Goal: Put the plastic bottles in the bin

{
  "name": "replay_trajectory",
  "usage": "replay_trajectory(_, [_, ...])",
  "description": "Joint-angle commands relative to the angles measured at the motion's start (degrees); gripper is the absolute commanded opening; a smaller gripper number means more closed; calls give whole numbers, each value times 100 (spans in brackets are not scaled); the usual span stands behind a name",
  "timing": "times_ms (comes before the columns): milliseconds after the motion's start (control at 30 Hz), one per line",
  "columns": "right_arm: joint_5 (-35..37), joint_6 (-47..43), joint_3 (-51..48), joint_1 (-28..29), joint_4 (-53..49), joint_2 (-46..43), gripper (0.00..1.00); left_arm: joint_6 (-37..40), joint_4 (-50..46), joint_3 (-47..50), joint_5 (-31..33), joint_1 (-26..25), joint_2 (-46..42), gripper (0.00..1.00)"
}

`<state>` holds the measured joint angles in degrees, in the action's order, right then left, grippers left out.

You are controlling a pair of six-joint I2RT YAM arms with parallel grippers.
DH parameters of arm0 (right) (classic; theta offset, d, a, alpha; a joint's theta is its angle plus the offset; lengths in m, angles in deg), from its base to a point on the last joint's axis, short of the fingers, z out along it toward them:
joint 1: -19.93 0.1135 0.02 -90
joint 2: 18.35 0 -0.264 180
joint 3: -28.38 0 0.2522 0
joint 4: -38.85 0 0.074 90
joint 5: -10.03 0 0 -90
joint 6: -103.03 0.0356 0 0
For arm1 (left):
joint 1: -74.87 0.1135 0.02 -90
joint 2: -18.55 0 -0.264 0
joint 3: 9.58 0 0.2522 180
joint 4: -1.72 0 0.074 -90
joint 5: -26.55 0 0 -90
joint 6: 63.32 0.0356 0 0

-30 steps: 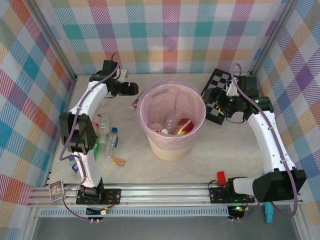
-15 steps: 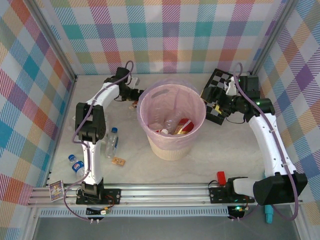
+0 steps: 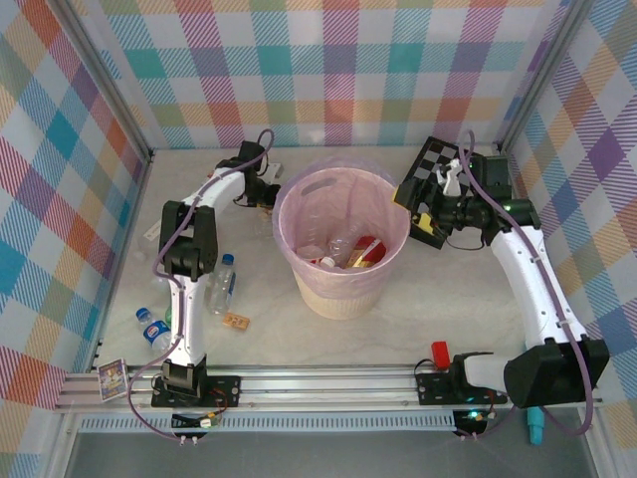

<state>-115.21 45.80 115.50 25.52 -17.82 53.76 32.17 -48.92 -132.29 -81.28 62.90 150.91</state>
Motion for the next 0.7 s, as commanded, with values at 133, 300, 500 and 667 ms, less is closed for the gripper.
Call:
replay_trajectory(133, [-216,-26,21,48,48,103,94,66,-47,-357,222,-34,295,72])
replay_trajectory(300, [-222,-35,36,56,45,127,94,40,-47,-402,285,-34,358,64])
replay_trajectory(500, [-199,-35,48,52,41,149,94,8,-47,-433,298,-34,343,55])
replay_trajectory(667, [-178,-43,56,58,20,132,94,-5,-62,-423,373,-34,257,51])
